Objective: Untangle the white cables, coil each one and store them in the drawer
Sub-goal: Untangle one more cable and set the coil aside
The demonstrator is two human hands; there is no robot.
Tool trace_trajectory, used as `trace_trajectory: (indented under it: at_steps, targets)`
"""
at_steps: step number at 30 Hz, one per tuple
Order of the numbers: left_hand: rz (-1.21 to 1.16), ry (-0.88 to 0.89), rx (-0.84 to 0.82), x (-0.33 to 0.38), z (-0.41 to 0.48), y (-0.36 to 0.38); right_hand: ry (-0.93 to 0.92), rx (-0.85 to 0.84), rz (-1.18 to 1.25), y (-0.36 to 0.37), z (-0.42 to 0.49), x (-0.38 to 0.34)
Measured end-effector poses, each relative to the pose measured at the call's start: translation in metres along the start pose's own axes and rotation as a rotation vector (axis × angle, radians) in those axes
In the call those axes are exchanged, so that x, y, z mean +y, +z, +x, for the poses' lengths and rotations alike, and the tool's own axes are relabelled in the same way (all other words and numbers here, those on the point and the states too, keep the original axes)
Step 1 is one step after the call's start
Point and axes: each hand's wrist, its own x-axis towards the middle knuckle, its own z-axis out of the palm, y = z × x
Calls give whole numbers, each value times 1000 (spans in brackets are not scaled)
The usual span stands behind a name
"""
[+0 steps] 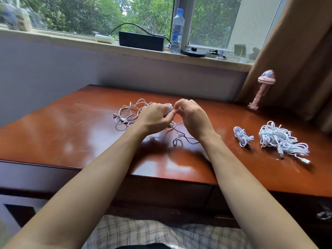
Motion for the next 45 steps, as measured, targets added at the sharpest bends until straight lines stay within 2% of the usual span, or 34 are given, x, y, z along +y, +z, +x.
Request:
trace_trajectory:
  at_steps: [3, 7, 11, 17, 21, 27, 30, 35, 40, 45]
  targets:
    - [-104, -52, -48, 4, 2, -4, 34, -2, 29, -3, -1, -1]
    - [-513, -172, -125, 5, 4, -6, 79, -31, 151, -4, -1, -3]
    - [-784, -262, -121, 12, 1, -8, 135, -43, 286, -4, -1, -2]
    - [-940, -300, -100, 21, 0, -17, 177, 5, 340, -1, -1, 0]
    - [-1064, -380, -60, 23, 1, -23, 337, 58, 484, 1, -3, 8]
    - [-1178, -405, -140, 22, 2, -23, 378, 77, 590, 4, -2, 3]
    - [-1321, -432, -210, 25, 1, -26, 393, 111, 647, 7, -1, 4]
    - [-1628, -436, -134, 28, 3, -31, 417, 195, 635, 7, 0, 9]
    - [-1751, -377, -142, 22, 5, -30, 392, 86, 544, 10, -2, 11]
    - [-1900, -390, -163, 16, 5, -30, 375, -60, 593, 15, -5, 8]
